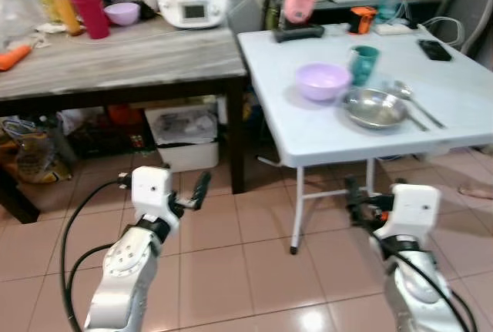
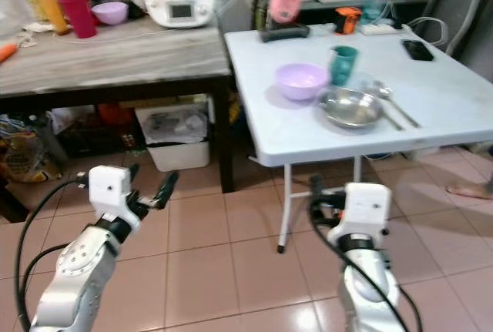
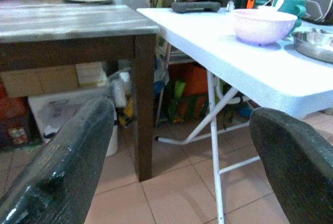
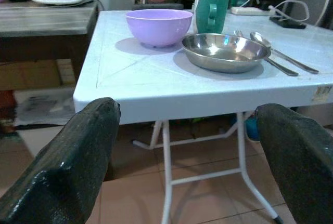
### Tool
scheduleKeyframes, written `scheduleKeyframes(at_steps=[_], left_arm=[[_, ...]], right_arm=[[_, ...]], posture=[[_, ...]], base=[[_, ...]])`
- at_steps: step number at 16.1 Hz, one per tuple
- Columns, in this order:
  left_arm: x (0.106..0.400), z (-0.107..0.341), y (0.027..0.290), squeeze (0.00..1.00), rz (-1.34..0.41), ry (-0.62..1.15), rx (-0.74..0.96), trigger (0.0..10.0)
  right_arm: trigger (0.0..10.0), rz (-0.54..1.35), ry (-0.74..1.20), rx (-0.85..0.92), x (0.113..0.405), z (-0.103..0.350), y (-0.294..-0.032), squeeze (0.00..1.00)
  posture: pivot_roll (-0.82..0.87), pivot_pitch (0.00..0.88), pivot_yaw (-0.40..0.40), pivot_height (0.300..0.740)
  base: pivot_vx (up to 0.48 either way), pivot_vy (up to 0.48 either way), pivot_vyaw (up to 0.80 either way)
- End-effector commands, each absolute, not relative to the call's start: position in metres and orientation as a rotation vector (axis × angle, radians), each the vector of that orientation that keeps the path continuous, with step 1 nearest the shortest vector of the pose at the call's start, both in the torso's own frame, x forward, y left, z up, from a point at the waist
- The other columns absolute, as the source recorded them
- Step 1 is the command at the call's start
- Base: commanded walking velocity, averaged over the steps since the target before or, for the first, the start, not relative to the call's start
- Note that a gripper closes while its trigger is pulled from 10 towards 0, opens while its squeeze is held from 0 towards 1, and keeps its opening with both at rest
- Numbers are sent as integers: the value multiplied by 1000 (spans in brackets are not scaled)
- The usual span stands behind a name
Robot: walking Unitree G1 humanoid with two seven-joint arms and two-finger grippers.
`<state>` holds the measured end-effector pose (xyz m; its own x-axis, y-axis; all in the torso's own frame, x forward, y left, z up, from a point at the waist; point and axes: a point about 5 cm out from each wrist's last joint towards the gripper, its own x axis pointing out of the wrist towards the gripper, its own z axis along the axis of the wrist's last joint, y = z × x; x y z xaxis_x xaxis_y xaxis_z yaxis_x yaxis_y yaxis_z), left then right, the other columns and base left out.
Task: Setting the table
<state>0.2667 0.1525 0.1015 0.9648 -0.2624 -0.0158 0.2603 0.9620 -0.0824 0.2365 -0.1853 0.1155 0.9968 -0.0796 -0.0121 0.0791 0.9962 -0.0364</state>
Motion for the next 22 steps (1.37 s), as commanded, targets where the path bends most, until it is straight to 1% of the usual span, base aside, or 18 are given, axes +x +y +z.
scheduleKeyframes(at_steps=[1, 4, 9, 14, 18, 22], left_arm=[[269, 104, 152, 0, -259, 23, -81, 10000], [272, 107, 152, 0, -262, 17, -104, 10000], [272, 106, 153, 0, -255, 27, -96, 10000], [272, 106, 151, 0, -266, 33, -93, 10000], [271, 109, 153, 0, -287, 22, -120, 10000], [269, 110, 152, 0, -304, 22, -123, 10000]], right_arm=[[10000, -86, -7, -51, 239, 121, -188, 0], [10000, -91, -4, -38, 240, 120, -187, 0], [10000, -92, -6, -33, 241, 120, -187, 0], [10000, -90, -7, -28, 242, 120, -185, 0], [10000, -85, -9, -27, 242, 120, -183, 0], [10000, -79, -12, -26, 243, 120, -180, 0]], posture=[[-212, 30, 49, 740], [-206, 32, 54, 740], [-203, 32, 57, 740], [-203, 33, 58, 740], [-200, 37, 62, 740], [-197, 44, 66, 740]], base=[[0, -480, 0], [0, 0, 0], [0, 0, 0], [0, -456, 0], [0, 0, 0], [443, 0, 0]])
